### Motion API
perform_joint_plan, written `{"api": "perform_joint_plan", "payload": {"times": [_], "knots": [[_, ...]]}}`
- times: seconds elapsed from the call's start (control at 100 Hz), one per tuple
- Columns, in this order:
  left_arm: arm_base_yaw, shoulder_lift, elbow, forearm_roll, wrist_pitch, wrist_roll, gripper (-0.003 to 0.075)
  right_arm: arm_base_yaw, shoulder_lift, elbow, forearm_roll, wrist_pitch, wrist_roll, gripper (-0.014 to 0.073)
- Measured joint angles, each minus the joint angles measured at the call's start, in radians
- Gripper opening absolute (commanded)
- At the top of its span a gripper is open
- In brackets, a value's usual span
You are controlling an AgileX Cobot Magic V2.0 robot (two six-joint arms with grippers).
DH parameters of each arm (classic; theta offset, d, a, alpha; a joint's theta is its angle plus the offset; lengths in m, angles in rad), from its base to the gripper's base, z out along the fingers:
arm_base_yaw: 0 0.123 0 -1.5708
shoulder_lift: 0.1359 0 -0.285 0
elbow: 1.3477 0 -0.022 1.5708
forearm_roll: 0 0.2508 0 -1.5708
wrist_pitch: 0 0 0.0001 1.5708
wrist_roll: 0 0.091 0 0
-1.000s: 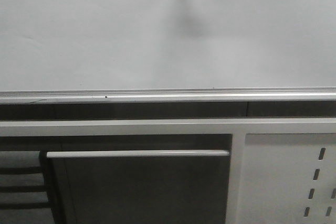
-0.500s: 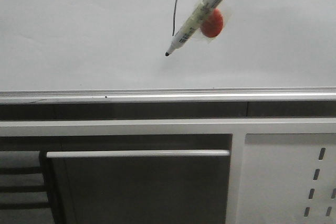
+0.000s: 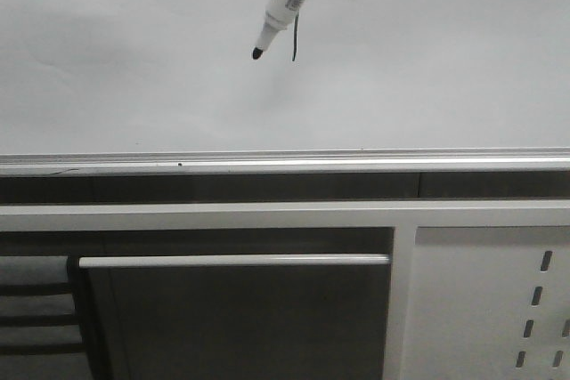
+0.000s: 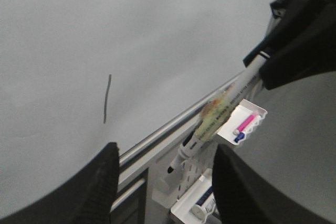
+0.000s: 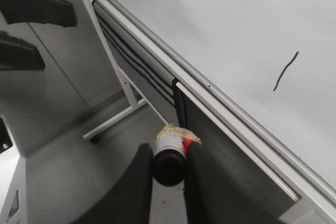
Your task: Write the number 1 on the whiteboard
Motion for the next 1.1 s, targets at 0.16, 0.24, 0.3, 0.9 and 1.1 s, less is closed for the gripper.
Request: {"api": "perform_joint_plan", "payload": {"times": [0.16, 0.24, 0.3, 0.9, 1.1], "knots": [[0.000, 0.107, -0.063, 0.008, 0.147, 0.070, 0.0365, -0.005, 0.085, -0.117, 0.000, 0.156, 0.000, -0.0043], [0.000, 0.170, -0.086, 0.012, 0.196, 0.094, 0.0343, -0.005, 0.119, -0.159, 0.002, 0.200, 0.000, -0.0043], [0.000, 0.207, -0.100, 0.012, 0.224, 0.106, 0.0333, -0.005, 0.132, -0.186, 0.004, 0.218, 0.000, -0.0043], [-0.049, 0.334, -0.158, 0.012, 0.191, 0.189, 0.0266, -0.005, 0.158, -0.246, 0.019, 0.336, 0.002, -0.0043], [-0.051, 0.334, -0.158, 0.012, 0.205, 0.204, 0.0085, -0.005, 0.158, -0.246, 0.027, 0.336, -0.004, -0.0043]]}}
